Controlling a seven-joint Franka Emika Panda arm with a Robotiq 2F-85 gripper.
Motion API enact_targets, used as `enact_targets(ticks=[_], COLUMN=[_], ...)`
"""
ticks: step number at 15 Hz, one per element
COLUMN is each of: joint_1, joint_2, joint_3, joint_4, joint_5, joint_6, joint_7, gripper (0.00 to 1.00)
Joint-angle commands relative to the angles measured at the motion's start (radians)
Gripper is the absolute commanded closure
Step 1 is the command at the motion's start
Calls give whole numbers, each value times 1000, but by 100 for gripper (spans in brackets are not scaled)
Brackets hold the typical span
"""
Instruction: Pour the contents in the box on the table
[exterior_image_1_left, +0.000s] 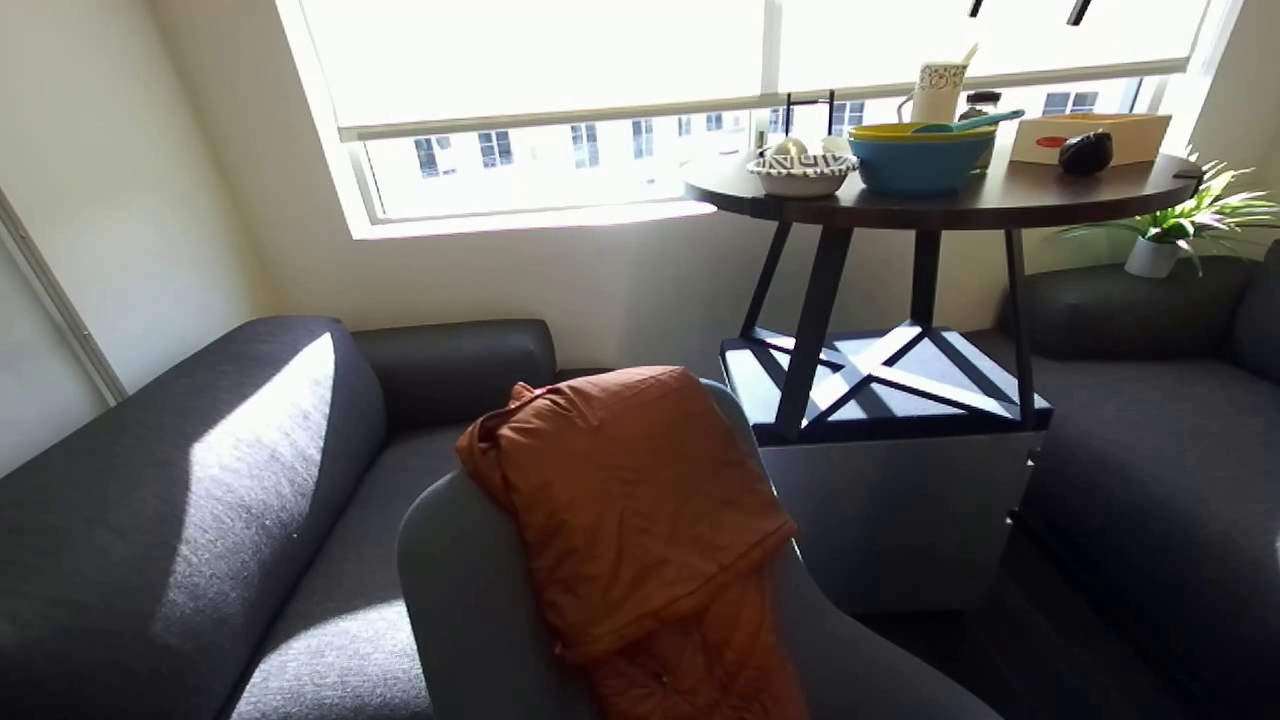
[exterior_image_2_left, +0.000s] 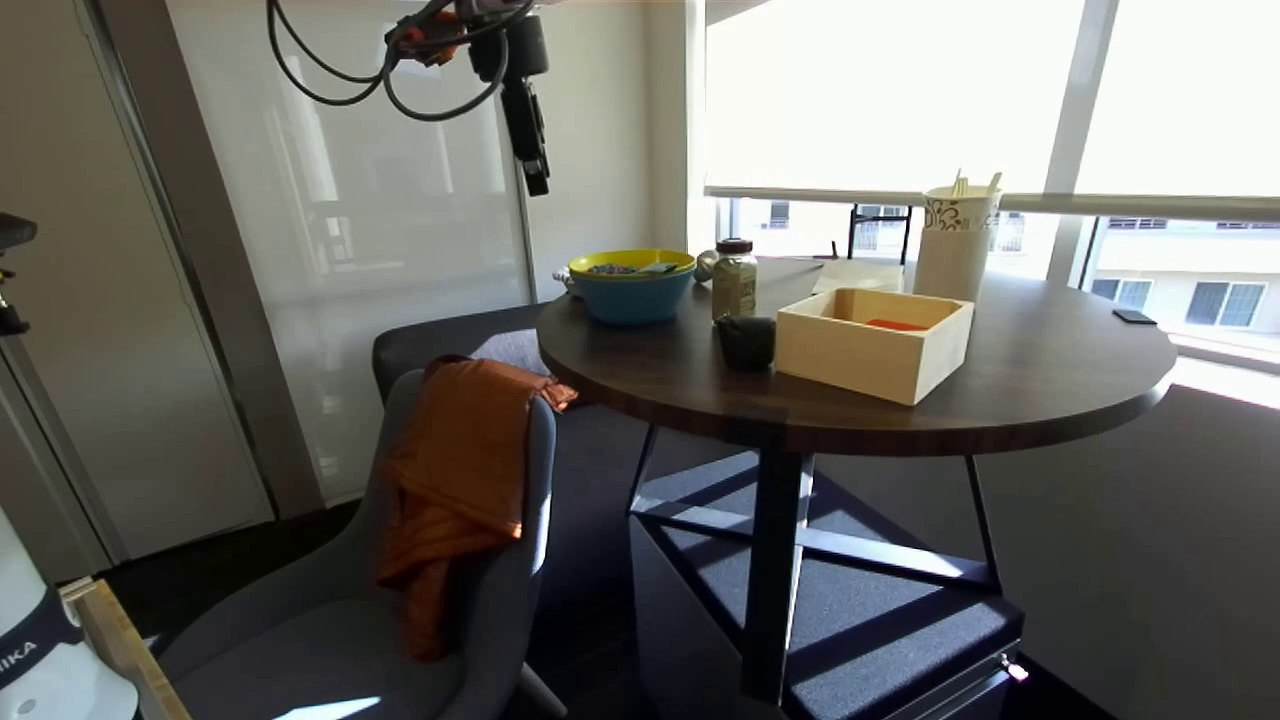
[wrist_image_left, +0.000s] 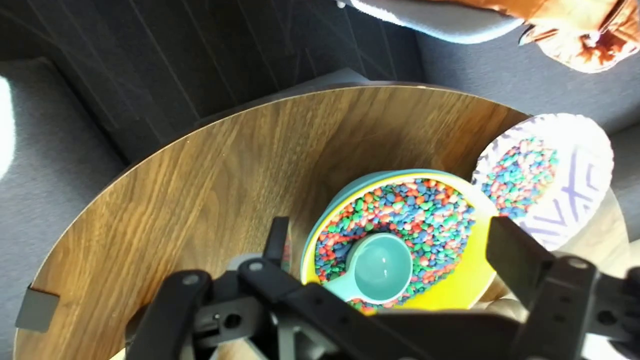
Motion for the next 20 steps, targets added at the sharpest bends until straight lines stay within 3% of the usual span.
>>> enact_targets(ticks=[1, 8, 12, 15, 16, 20], joint_1=[-38, -135, -157, -152, -155, -155], joint_2=[43, 202, 312, 347, 318, 343], joint_3=[-20, -154, -214, -246, -242, -248], joint_4=[49, 202, 285, 331, 270, 309], joint_5=[-31, -34, -39, -62, -26, -36], joint_6=[26, 62, 74, 15, 64, 37], joint_7=[121, 268, 405, 542, 439, 505], gripper=[0, 0, 0, 0, 0, 0])
